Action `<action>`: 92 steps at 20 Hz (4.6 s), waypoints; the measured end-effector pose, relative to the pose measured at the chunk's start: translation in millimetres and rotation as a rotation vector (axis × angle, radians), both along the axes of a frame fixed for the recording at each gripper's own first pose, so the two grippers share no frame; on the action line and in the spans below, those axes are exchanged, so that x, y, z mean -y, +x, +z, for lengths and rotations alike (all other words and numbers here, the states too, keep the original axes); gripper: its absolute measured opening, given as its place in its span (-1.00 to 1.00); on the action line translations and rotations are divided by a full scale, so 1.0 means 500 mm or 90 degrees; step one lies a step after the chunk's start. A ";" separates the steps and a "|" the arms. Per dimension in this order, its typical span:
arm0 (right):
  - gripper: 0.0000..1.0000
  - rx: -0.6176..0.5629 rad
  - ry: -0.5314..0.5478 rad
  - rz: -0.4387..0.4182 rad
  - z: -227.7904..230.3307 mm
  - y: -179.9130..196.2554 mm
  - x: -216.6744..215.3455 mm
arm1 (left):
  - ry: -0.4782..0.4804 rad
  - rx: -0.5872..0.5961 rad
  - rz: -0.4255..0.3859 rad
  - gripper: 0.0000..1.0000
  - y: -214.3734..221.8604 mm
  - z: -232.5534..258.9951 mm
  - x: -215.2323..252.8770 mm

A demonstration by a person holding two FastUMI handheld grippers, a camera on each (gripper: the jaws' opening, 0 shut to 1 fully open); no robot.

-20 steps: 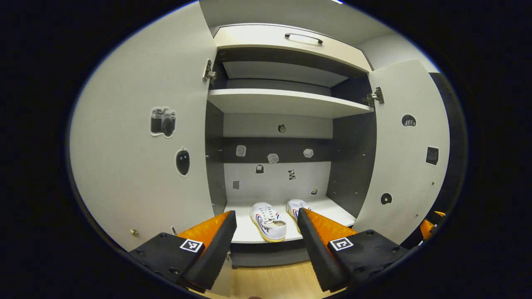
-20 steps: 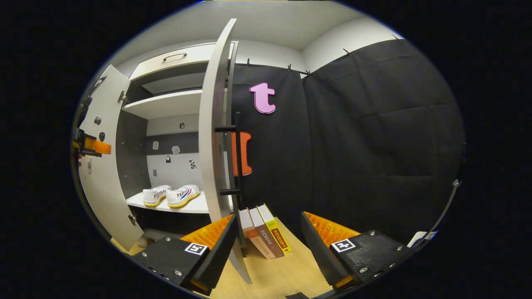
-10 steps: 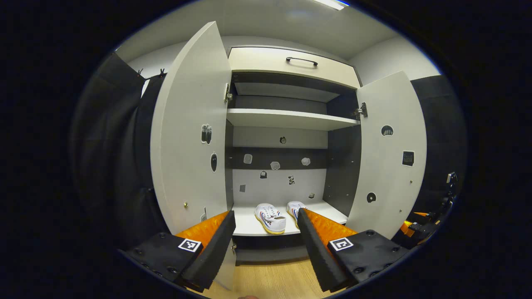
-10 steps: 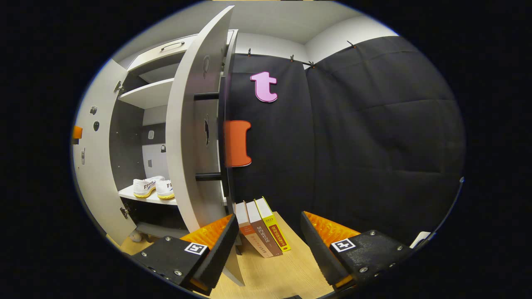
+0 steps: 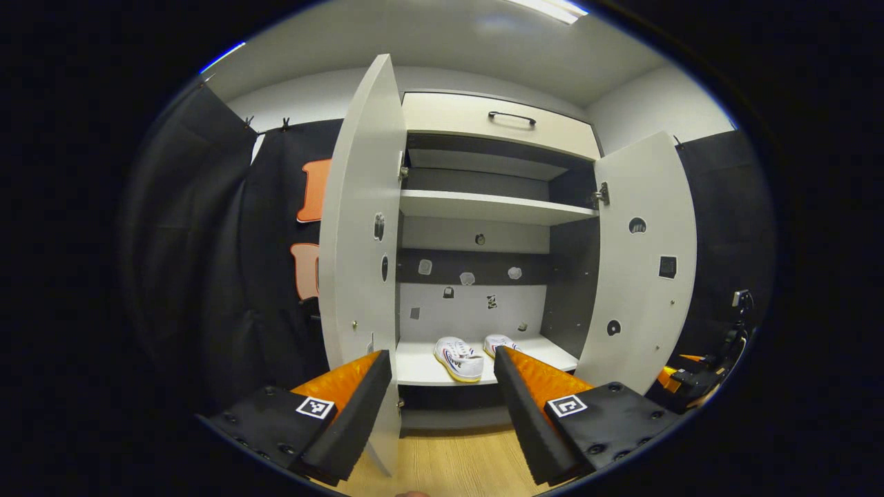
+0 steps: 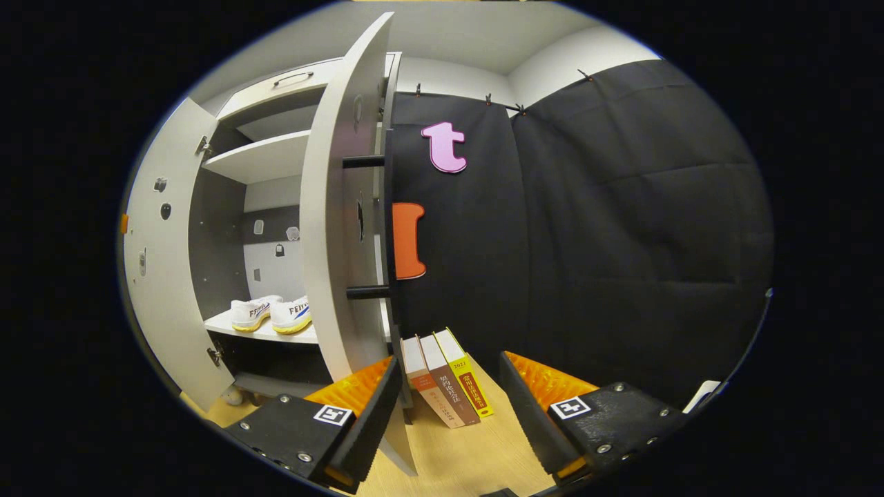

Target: Grab one shoe with the right hand and put it into the shoe cabinet, grab the other shoe with the left hand and put it into the shoe cabinet; then close the right door with the right hand and the left door with the left hand.

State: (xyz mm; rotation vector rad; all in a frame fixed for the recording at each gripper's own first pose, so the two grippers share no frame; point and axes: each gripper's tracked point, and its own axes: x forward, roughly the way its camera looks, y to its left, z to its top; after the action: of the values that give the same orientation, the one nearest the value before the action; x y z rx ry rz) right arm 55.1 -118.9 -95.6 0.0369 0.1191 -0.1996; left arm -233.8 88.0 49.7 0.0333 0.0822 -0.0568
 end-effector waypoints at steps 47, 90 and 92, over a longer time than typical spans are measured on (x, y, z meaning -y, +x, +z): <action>0.81 -0.023 0.005 0.198 -0.023 0.275 -0.461 | -0.011 -0.025 0.174 0.97 -0.078 -0.093 -0.405; 0.82 0.049 -0.068 0.104 0.051 0.192 -0.351 | 0.007 -0.087 -0.011 0.86 0.161 -0.304 -0.181; 0.82 0.050 -0.065 0.099 0.052 0.186 -0.342 | 0.013 -0.086 -0.010 0.86 0.165 -0.301 -0.174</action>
State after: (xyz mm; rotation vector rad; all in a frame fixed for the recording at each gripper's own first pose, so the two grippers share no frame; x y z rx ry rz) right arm 148.2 52.3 -69.7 -0.0665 0.0323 -0.0493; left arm -151.5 175.1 -100.9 0.0503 0.2170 -0.0744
